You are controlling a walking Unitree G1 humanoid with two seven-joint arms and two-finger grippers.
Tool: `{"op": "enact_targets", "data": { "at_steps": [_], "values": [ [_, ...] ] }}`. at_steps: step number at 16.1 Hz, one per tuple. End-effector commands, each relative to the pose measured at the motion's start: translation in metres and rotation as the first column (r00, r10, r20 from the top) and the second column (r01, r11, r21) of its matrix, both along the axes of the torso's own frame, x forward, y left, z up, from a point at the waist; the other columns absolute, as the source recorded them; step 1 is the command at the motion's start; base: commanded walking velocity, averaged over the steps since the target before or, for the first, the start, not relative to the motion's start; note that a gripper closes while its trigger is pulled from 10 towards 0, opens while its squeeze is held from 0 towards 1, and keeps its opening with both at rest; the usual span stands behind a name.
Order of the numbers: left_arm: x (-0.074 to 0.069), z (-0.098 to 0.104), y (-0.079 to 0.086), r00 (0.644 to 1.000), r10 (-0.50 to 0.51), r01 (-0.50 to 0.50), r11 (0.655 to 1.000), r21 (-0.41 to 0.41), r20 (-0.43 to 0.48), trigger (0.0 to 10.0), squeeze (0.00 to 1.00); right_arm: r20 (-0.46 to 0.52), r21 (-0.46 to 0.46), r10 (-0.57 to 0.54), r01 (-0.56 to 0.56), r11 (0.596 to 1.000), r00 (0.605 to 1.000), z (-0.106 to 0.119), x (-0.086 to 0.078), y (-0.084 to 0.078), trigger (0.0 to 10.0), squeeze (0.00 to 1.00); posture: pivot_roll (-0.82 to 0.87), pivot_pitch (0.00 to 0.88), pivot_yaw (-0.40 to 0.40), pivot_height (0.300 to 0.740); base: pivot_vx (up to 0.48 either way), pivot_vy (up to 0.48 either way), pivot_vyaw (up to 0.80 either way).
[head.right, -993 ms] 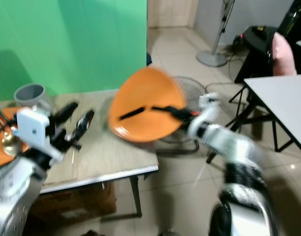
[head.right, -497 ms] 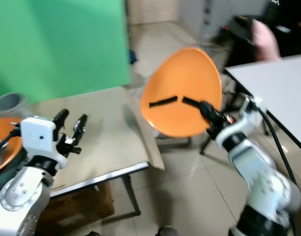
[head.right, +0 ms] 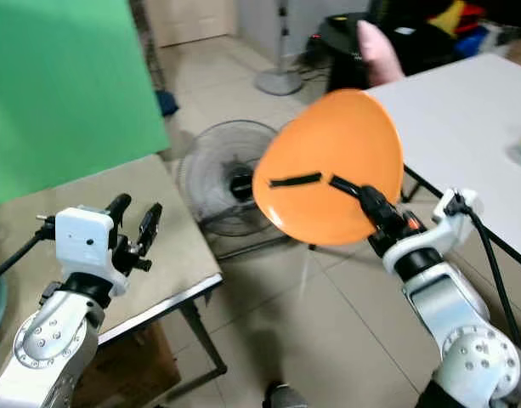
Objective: Setting the table
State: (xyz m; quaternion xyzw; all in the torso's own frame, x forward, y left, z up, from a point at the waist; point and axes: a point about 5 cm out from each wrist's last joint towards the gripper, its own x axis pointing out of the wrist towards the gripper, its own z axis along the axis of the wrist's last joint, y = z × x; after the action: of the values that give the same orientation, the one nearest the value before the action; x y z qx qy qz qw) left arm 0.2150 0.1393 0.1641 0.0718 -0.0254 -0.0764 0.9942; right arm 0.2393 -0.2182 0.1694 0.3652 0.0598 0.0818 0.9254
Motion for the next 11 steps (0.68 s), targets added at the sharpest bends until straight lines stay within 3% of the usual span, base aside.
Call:
{"op": "enact_targets", "data": {
  "at_steps": [1, 6, 8, 11],
  "values": [
    [0.001, -0.001, 0.003, 1.000, 0.020, -0.020, 1.000, 0.008, -0.004, 10.0, 0.00, 0.037, -0.013, -0.032, 0.032, 0.999, 0.999, 0.008, -0.001, 0.002, 10.0, 0.00, -0.11, 0.000, 0.058, 0.740, 0.000, 0.000, -0.80],
    [0.007, 0.001, 0.009, 0.997, 0.076, -0.076, 0.997, -0.009, 0.015, 10.0, 0.00, 0.026, -0.115, -0.096, 0.099, 0.988, 0.995, 0.011, 0.006, 0.008, 10.0, 0.00, -0.11, 0.000, 0.050, 0.740, 0.000, 0.000, -0.80],
    [0.008, 0.003, 0.014, 0.995, 0.090, -0.089, 0.996, -0.022, 0.032, 10.0, 0.00, 0.023, -0.137, -0.108, 0.110, 0.984, 0.994, 0.014, 0.020, 0.016, 10.0, 0.00, -0.11, 0.000, 0.044, 0.740, 0.000, 0.000, -0.80],
    [0.007, 0.004, 0.021, 0.993, 0.114, -0.113, 0.993, -0.019, 0.033, 10.0, 0.00, 0.002, -0.169, -0.039, 0.039, 0.985, 0.999, 0.012, 0.030, 0.029, 10.0, 0.00, -0.10, 0.000, 0.026, 0.740, 0.167, 0.000, -0.80]
  ]
}}
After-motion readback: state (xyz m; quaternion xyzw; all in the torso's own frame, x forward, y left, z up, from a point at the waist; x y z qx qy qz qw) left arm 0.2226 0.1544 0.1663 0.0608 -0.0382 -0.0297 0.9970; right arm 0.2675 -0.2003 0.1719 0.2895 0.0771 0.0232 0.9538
